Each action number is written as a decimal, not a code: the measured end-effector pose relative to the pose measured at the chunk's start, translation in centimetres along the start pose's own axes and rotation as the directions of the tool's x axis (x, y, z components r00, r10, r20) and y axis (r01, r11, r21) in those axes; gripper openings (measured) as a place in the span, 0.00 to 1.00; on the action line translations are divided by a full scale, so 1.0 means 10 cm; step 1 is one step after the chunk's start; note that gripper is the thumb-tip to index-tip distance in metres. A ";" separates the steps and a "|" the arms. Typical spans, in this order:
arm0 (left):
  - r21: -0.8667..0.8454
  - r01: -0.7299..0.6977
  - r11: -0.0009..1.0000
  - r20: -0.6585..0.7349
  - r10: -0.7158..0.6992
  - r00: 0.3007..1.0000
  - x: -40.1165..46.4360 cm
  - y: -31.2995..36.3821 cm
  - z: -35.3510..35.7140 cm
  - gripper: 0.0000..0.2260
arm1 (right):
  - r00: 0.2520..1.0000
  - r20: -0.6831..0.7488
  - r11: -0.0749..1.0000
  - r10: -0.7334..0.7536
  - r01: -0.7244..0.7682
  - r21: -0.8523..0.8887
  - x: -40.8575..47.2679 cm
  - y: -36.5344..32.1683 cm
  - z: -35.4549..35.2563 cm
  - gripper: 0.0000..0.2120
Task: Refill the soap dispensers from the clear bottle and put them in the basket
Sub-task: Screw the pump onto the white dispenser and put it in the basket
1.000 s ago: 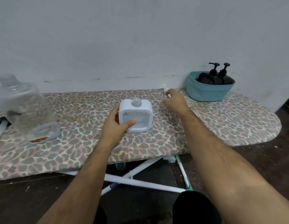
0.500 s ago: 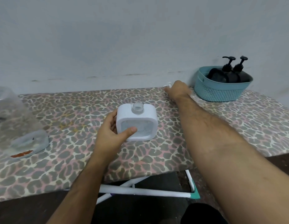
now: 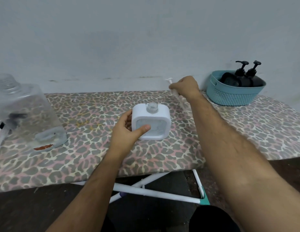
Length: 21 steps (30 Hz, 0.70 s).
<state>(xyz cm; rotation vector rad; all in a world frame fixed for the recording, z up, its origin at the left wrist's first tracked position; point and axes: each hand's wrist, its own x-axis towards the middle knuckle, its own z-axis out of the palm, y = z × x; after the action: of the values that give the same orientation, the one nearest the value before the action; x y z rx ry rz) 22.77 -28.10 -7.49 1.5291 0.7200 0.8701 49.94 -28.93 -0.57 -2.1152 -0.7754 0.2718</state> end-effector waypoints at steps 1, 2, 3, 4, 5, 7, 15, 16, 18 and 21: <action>-0.007 -0.004 1.000 -0.008 0.004 1.000 0.00 0.01 0.00 0.32 | 0.999 0.023 0.991 -0.037 0.033 0.133 -0.09 -0.06 -0.05 0.10; -0.012 -0.012 1.000 -0.025 0.012 1.000 -0.01 0.02 0.00 0.31 | 0.995 0.042 0.962 -0.087 0.073 0.263 -0.20 -0.13 -0.11 0.10; -0.022 -0.026 0.999 -0.048 0.025 0.999 -0.02 0.03 0.00 0.29 | 0.988 0.058 0.923 -0.146 0.116 0.366 -0.33 -0.21 -0.17 0.09; -0.033 -0.041 0.999 -0.078 0.038 0.996 -0.03 0.04 0.00 0.27 | 0.977 0.061 0.887 -0.204 0.158 0.434 -0.47 -0.28 -0.23 0.10; -0.043 -0.054 0.998 -0.113 0.048 0.992 -0.03 0.04 0.00 0.25 | 0.966 0.050 0.857 -0.255 0.202 0.474 -0.59 -0.35 -0.29 0.11; -0.064 -0.072 0.995 -0.182 0.060 0.981 -0.03 0.03 0.00 0.26 | 0.943 0.004 0.803 -0.331 0.280 0.526 -0.80 -0.47 -0.41 0.11; -0.247 -0.067 0.967 -0.262 0.000 0.965 -0.10 0.11 0.00 0.23 | 0.925 -0.160 0.670 -0.345 0.362 0.648 -1.38 -0.69 -0.61 0.10; -0.258 -0.057 0.964 -0.261 -0.012 0.965 -0.11 0.12 0.01 0.27 | 0.926 -0.173 0.670 -0.335 0.363 0.648 -1.42 -0.70 -0.61 0.10; -0.270 -0.048 0.962 -0.258 -0.024 0.966 -0.12 0.13 0.00 0.32 | 0.925 -0.192 0.660 -0.329 0.370 0.653 -1.50 -0.72 -0.61 0.08; -0.259 -0.041 0.965 -0.257 -0.028 0.966 -0.13 0.12 -0.02 0.34 | 0.914 -0.219 0.647 -0.340 0.397 0.651 -1.58 -0.75 -0.60 0.06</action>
<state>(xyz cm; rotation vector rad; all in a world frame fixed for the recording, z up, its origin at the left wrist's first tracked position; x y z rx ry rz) 21.91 -29.27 -6.44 1.1944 0.7533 1.1380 36.99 -39.15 7.71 -1.2163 -0.8733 0.2071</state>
